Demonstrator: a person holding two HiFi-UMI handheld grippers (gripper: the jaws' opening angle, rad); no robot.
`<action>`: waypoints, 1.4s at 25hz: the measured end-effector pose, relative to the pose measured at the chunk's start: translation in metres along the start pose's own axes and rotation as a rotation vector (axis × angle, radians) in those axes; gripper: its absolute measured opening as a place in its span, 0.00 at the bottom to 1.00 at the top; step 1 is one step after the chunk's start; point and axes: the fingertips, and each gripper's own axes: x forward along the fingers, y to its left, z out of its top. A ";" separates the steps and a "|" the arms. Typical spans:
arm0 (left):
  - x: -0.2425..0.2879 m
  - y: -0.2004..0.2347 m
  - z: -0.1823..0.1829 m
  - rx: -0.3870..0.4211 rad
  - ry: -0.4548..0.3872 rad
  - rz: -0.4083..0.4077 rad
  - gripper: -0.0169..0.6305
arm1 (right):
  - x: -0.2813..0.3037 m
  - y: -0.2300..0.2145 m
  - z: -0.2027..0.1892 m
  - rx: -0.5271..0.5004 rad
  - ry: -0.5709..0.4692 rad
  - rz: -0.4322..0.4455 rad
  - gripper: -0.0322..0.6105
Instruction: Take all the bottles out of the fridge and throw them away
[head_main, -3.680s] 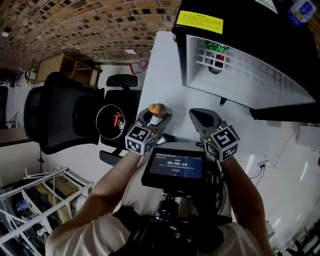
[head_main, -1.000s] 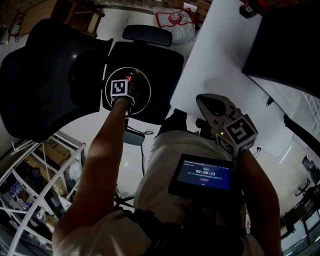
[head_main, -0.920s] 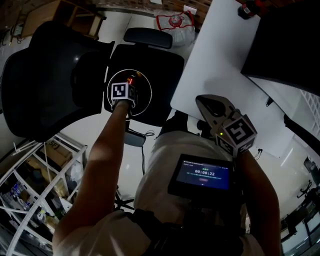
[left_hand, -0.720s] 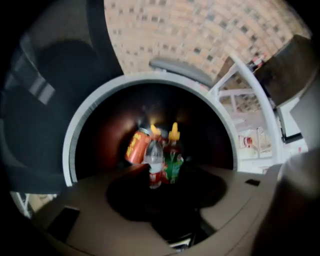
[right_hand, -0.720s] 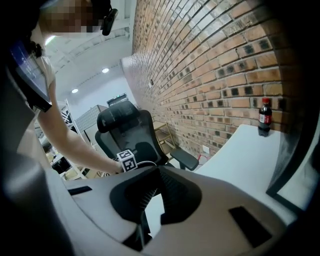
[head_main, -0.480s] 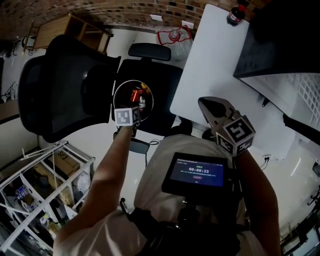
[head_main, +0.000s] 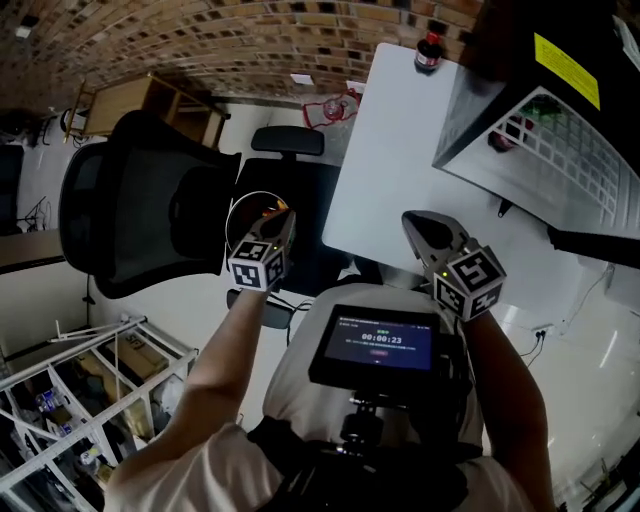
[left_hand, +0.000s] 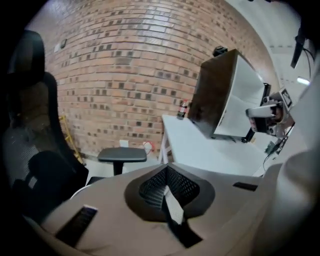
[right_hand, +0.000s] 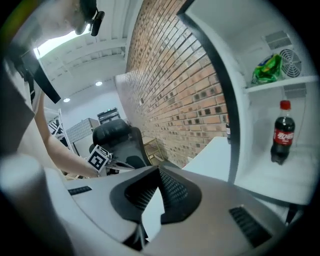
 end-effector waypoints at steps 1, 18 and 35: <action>0.001 -0.012 0.008 0.017 -0.010 -0.017 0.03 | -0.008 -0.005 0.001 0.007 -0.015 -0.013 0.05; 0.048 -0.266 0.108 0.287 -0.113 -0.415 0.03 | -0.153 -0.079 -0.023 0.100 -0.168 -0.238 0.05; 0.075 -0.415 0.150 0.353 -0.129 -0.659 0.03 | -0.243 -0.139 -0.020 0.075 -0.256 -0.383 0.05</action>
